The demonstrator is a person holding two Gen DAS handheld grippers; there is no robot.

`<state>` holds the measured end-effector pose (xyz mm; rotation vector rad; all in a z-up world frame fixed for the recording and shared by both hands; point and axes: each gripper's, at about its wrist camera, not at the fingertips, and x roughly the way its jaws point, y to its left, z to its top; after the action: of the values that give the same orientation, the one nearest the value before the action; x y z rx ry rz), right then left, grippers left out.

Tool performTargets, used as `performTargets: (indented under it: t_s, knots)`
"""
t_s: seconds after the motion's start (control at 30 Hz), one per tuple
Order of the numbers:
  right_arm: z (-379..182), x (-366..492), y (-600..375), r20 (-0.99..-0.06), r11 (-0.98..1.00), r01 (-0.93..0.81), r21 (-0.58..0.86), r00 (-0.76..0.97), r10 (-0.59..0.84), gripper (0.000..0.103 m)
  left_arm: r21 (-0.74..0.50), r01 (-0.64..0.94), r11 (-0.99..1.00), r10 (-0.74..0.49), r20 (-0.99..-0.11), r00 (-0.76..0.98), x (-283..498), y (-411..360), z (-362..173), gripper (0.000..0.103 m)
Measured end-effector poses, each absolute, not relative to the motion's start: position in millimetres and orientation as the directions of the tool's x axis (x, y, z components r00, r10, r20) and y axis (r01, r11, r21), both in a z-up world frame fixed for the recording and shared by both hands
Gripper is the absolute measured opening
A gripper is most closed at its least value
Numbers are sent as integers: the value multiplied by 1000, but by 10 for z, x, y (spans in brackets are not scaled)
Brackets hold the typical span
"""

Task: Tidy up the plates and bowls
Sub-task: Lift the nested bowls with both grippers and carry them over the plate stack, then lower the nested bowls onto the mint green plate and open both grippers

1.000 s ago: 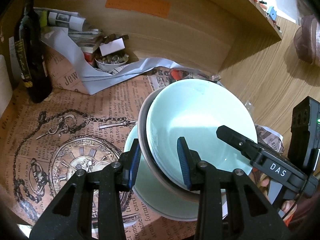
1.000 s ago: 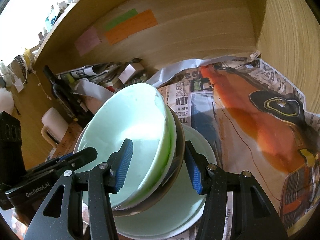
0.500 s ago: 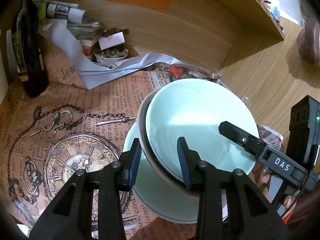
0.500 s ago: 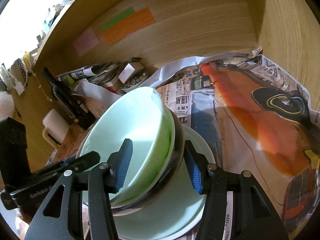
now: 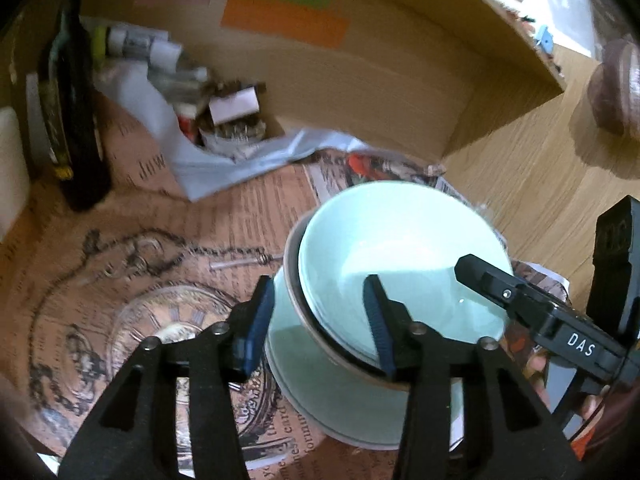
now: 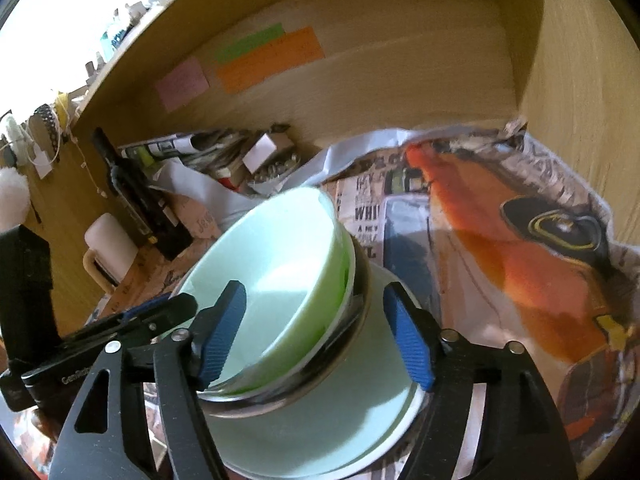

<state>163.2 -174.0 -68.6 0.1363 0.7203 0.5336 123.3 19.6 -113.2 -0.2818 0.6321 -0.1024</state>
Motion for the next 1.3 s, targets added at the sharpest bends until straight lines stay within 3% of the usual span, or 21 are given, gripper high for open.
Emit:
performTargets:
  t_s: [0.33, 0.53, 0.7, 0.8, 1.0, 1.3]
  knots:
    - [-202, 1230, -1834, -459, 863, -462, 204, 733, 501, 68, -218, 53, 975, -140, -404, 904, 733, 122, -546, 50]
    - [71, 886, -1855, -352, 864, -491, 116, 793, 498, 78, -158, 43, 986, -91, -305, 948, 413, 81, -297, 66]
    - [202, 684, -1873, -284, 863, -501, 73, 819, 499, 82, -127, 23, 992, -53, -242, 969, 191, 78, -187, 89]
    - [240, 608, -1877, -255, 864, -500, 66, 828, 499, 91, -106, 7, 994, -28, -203, 979, 54, 74, -141, 96]
    - [289, 477, -1893, -217, 863, -502, 59, 837, 502, 103, -70, -21, 997, 10, -161, 987, -113, 34, -105, 100]
    - [308, 410, -1894, -204, 865, -500, 54, 842, 499, 103, -51, -29, 998, 21, -136, 990, -178, 12, -74, 100]
